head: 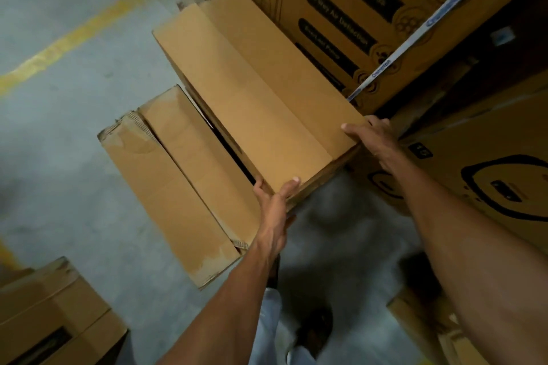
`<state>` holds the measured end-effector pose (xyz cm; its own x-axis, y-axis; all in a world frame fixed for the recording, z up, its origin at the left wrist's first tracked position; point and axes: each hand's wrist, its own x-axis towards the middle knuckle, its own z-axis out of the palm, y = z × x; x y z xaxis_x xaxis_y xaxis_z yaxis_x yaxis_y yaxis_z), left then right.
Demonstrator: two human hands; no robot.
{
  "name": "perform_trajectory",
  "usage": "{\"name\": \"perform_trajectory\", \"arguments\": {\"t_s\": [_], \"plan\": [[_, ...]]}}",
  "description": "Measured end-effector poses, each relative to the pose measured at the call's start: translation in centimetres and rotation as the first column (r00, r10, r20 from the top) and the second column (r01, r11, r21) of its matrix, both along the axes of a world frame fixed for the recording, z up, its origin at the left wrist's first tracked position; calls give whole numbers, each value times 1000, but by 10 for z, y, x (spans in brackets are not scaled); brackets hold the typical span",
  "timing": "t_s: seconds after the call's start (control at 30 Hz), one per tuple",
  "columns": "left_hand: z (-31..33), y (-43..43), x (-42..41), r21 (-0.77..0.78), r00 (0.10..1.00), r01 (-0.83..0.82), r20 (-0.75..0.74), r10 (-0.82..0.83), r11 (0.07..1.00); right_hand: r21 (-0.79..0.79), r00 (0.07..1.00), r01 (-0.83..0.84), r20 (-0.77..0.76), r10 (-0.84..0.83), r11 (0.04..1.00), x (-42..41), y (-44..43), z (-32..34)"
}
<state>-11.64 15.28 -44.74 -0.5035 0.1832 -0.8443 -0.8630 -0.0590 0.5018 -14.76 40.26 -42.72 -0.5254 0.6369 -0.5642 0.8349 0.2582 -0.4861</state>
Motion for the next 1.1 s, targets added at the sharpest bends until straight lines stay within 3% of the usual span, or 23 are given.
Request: {"name": "perform_trajectory", "arguments": {"t_s": [0.2,0.5,0.7,0.87,1.1], "plan": [[57,-26,-43,22,977,-161,-140,162,987,-82,952,10,-305,-34,997,-22,-37,52],[160,-80,-15,-14,917,-180,-365,163,984,-17,875,-69,-481,53,997,4,-92,160],[235,-123,60,-80,797,-203,-592,117,976,-46,775,-62,-631,19,997,92,-140,233],[300,-150,158,-36,656,-210,-746,113,977,-24,635,-38,-773,5,999,196,-170,295],[381,-150,264,46,475,-43,-878,61,998,-43,451,115,-888,-91,992,343,-173,369]]}}
